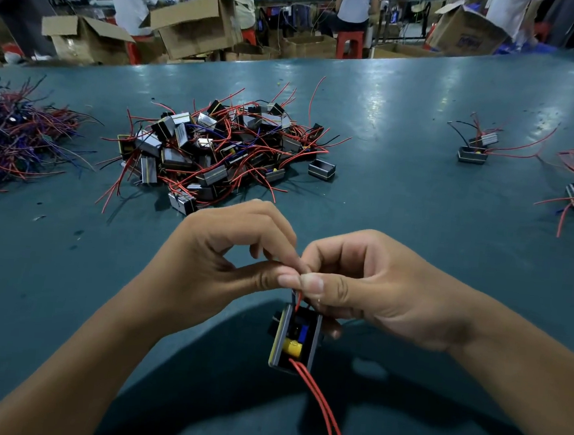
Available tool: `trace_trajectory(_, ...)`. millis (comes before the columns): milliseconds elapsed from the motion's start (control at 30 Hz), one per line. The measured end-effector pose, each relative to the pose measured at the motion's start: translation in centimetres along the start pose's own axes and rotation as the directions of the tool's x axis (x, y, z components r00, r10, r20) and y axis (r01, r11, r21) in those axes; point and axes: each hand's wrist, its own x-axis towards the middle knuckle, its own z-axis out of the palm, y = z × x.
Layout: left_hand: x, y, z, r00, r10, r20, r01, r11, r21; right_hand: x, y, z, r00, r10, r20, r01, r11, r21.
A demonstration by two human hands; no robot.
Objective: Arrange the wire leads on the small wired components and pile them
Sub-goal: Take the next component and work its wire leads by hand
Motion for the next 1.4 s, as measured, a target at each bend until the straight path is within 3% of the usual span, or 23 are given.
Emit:
trace_trajectory(200,0.1,0.3,-0.3,0.999,0.032,-0.001,-0.032,0.997,0.073,0.0,-0.1,-0.1,1.000,0.013,0.026,-0.014,0.998,0.053)
trace_trajectory(567,0.2,1.1,-0.2,0.991,0.128,0.041,-0.134,0.915,0.380,0.1,0.2,-0.3,1.000,-0.017,-0.006,0.017,1.000,0.020)
trace_trajectory(800,0.1,0.9,0.1,0.994,0.061,0.093,-0.099,0.871,0.482,0.2,0.4,-0.5,0.994,-0.054,-0.092,0.048,0.996,-0.071)
trace_trajectory(1067,0.0,1.0,0.6,0.985,-0.143,0.098,0.096,0.921,0.376,0.5,0.9,-0.4,0.969,-0.161,-0.188,0.090,0.937,-0.336)
trace_trajectory(1400,0.0,0.8,1.2,0.914,-0.399,0.076,0.383,0.909,0.166,0.5,1.4,-0.6,0.928,-0.269,-0.257,0.046,0.770,-0.637)
